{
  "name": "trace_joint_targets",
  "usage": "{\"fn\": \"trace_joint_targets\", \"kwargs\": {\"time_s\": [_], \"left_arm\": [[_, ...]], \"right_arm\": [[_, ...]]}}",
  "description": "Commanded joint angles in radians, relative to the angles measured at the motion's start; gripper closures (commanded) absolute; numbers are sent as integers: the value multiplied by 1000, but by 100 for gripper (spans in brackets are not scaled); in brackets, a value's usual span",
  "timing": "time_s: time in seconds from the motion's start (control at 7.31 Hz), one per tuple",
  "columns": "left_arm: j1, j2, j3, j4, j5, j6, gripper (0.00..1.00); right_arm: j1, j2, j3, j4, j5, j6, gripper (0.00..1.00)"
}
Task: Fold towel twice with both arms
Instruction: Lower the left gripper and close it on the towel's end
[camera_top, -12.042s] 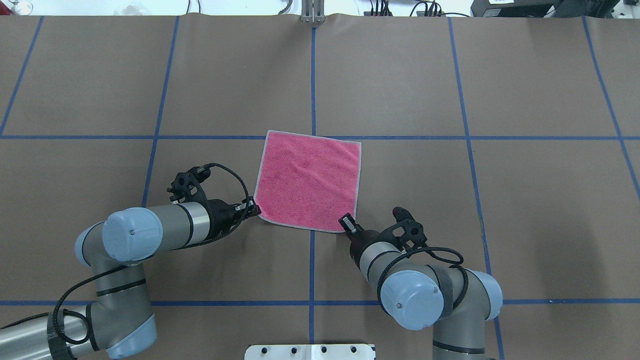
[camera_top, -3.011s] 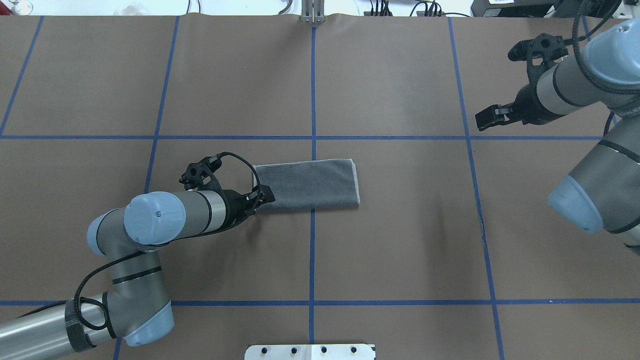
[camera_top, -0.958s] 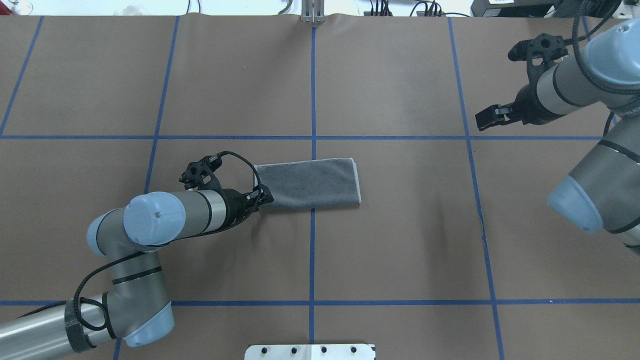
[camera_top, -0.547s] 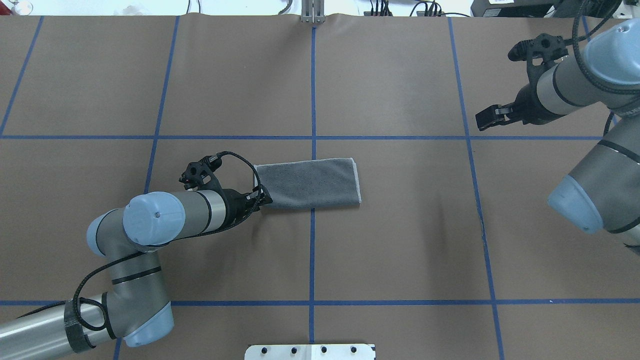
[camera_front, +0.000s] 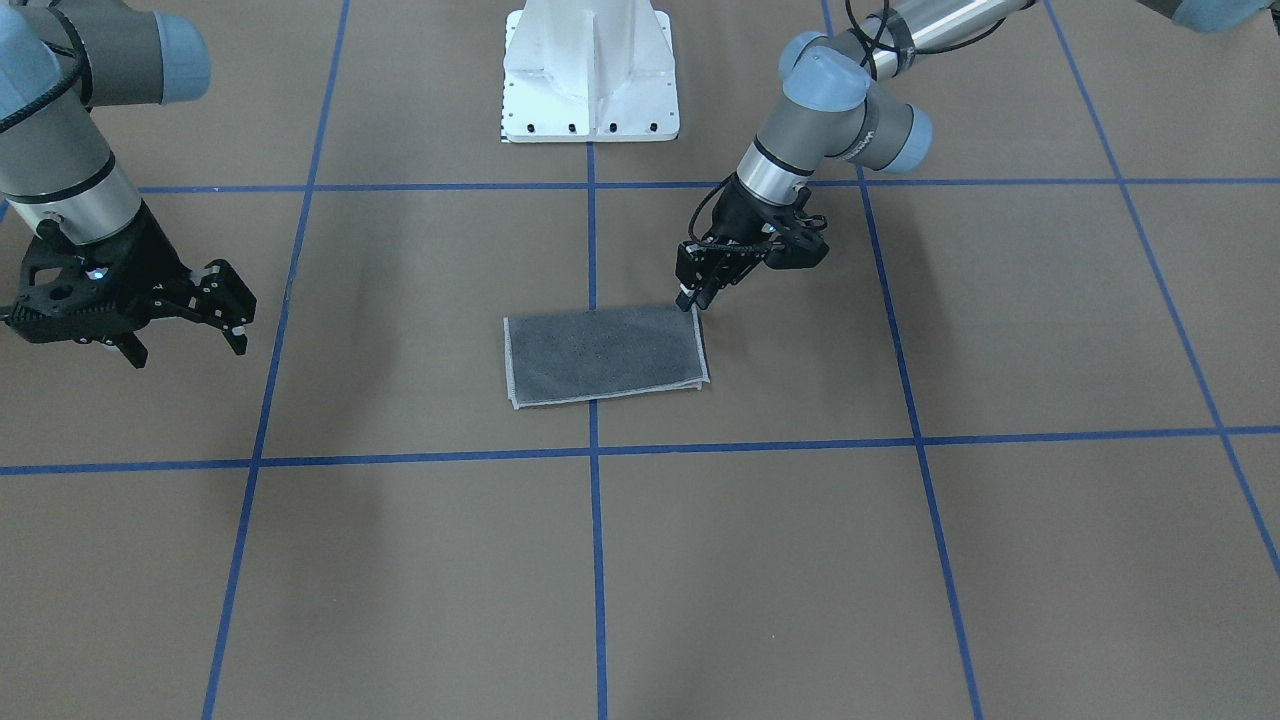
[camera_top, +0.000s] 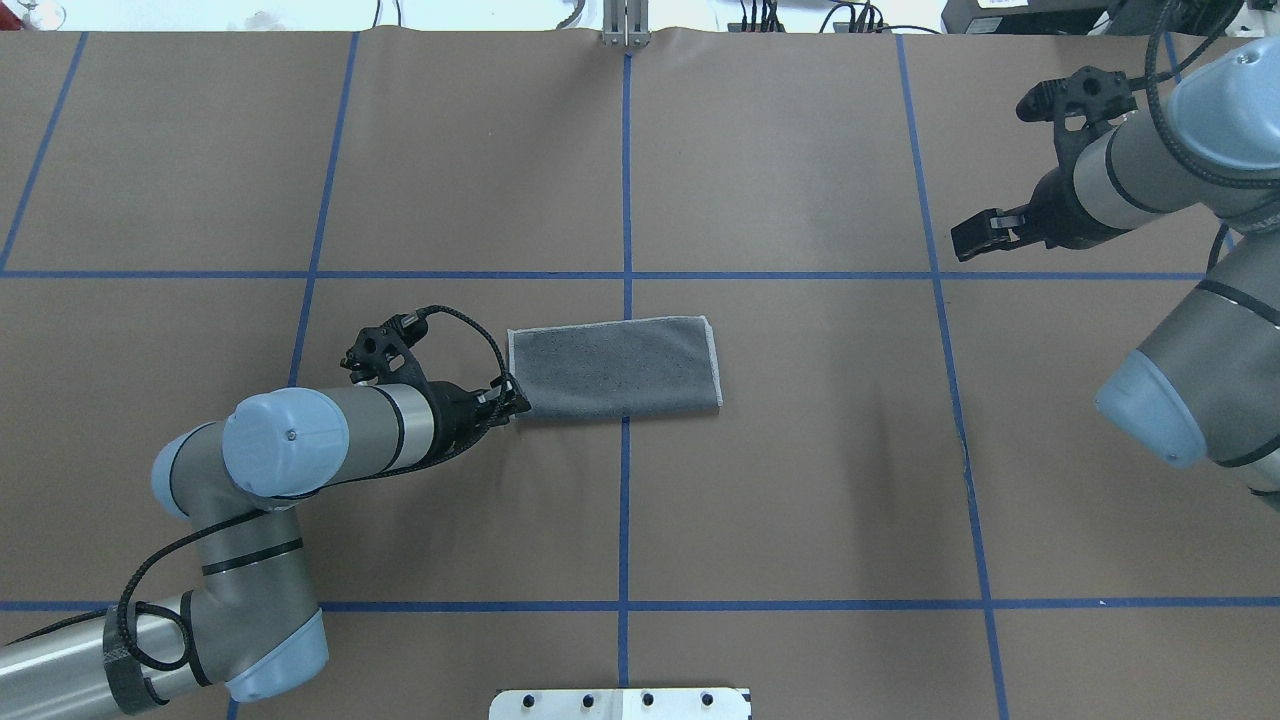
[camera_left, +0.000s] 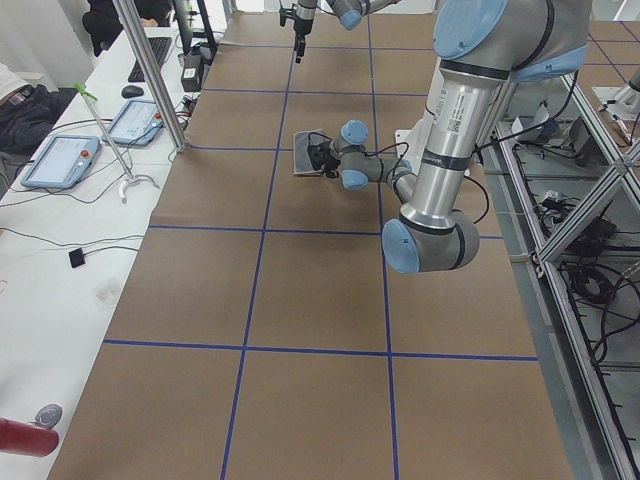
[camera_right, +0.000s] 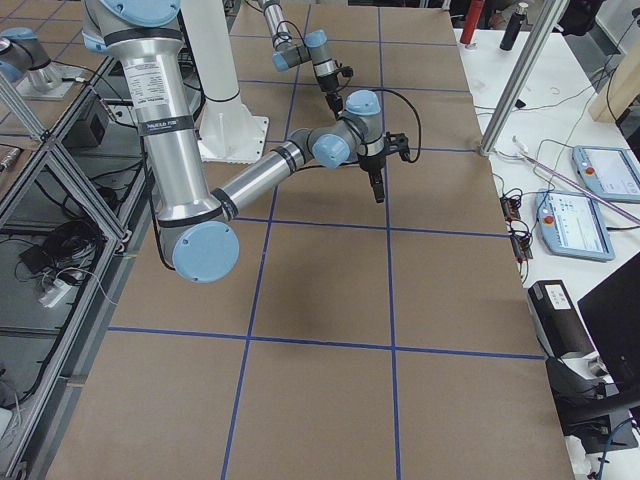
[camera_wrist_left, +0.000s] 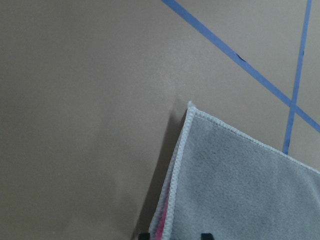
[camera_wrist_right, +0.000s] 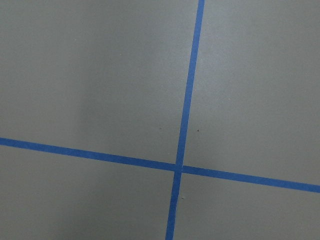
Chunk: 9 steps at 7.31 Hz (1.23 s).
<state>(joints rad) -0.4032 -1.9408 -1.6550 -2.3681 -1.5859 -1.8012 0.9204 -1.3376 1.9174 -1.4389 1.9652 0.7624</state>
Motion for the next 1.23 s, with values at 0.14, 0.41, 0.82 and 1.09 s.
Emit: {"fn": "trace_joint_targets", "kwargs": {"time_s": [0.14,0.41,0.82,1.09], "left_arm": [[4,3,0,3,0,0,50],[23,-9,14,4,3,-1,51],[21,-10,15,3,3,-1,68],[21,-6,18,3,3,-1,70]], "right_arm": [[0,0,0,0,0,2,1],[0,0,0,0,0,2,1],[0,-3,0,0,0,0,1],[0,-3,0,0,0,0,1]]}}
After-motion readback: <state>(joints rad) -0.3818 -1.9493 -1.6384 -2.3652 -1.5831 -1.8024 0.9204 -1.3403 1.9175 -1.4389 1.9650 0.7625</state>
